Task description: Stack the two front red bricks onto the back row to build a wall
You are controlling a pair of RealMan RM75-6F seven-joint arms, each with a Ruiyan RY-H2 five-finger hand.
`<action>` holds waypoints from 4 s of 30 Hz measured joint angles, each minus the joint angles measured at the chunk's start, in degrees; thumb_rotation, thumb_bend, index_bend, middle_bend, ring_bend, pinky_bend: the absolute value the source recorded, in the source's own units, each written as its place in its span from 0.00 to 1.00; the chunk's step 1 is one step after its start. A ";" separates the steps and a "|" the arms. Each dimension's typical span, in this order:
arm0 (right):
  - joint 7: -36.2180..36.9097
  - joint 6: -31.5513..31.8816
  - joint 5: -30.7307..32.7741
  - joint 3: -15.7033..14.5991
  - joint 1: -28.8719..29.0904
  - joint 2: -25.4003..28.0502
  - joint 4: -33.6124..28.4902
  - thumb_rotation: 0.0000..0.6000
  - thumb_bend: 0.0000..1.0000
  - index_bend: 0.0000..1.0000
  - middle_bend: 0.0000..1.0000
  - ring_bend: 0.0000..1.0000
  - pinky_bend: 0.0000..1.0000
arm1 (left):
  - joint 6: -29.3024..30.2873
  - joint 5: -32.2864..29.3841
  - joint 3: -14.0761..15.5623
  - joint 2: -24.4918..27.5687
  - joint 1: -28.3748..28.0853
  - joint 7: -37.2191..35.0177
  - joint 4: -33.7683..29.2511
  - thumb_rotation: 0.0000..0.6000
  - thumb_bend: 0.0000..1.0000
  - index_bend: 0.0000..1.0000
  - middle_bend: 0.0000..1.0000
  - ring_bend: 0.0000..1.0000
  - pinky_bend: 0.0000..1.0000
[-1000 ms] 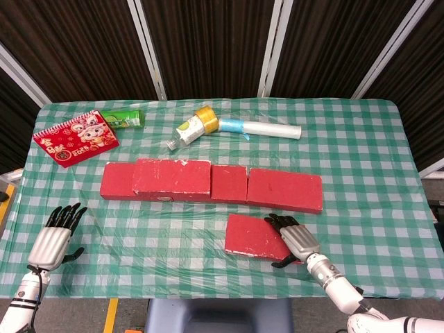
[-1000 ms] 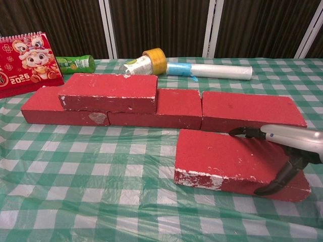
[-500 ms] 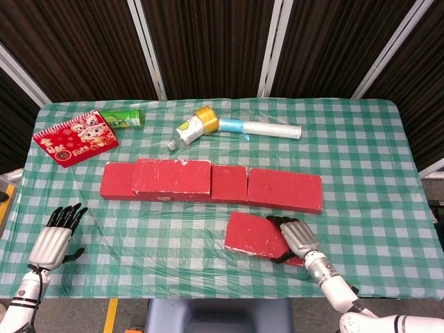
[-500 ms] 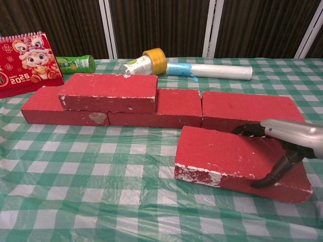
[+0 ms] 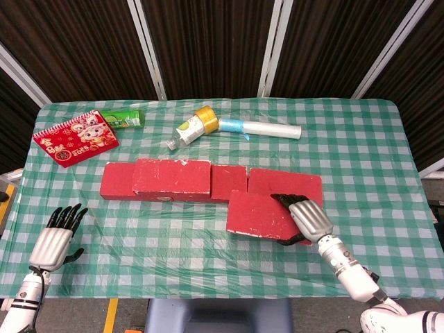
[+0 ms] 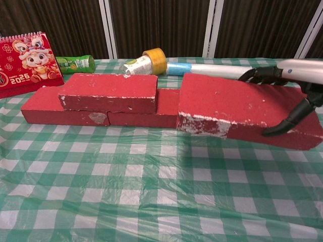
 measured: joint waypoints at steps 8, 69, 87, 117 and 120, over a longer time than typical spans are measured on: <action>14.48 -9.51 -3.33 5.54 6.78 2.62 11.32 1.00 0.15 0.48 0.37 0.31 0.45 | -1.67 -1.83 -1.36 -1.76 -0.22 2.67 2.19 1.00 0.23 0.00 0.00 0.00 0.04; 39.11 -26.00 -10.52 0.81 23.63 -11.20 41.64 1.00 0.15 0.37 0.37 0.26 0.43 | -4.81 -4.60 -4.17 -2.94 -0.41 2.77 5.29 1.00 0.23 0.00 0.00 0.00 0.04; 31.14 -27.44 -4.30 1.81 23.79 -11.88 40.41 1.00 0.15 0.25 0.32 0.19 0.43 | -5.22 -4.89 -4.24 -2.55 -0.36 2.58 4.81 1.00 0.23 0.00 0.00 0.00 0.04; 27.51 -28.75 -0.10 3.27 23.99 -12.85 39.55 1.00 0.12 0.00 0.15 0.05 0.33 | -5.57 -5.14 -4.36 -2.16 -0.40 2.31 4.41 1.00 0.23 0.00 0.00 0.00 0.04; 27.48 -28.78 0.06 3.47 23.94 -12.85 39.31 1.00 0.10 0.00 0.15 0.04 0.33 | -5.52 -5.15 -4.41 -2.16 -0.41 2.31 4.43 1.00 0.23 0.00 0.00 0.00 0.04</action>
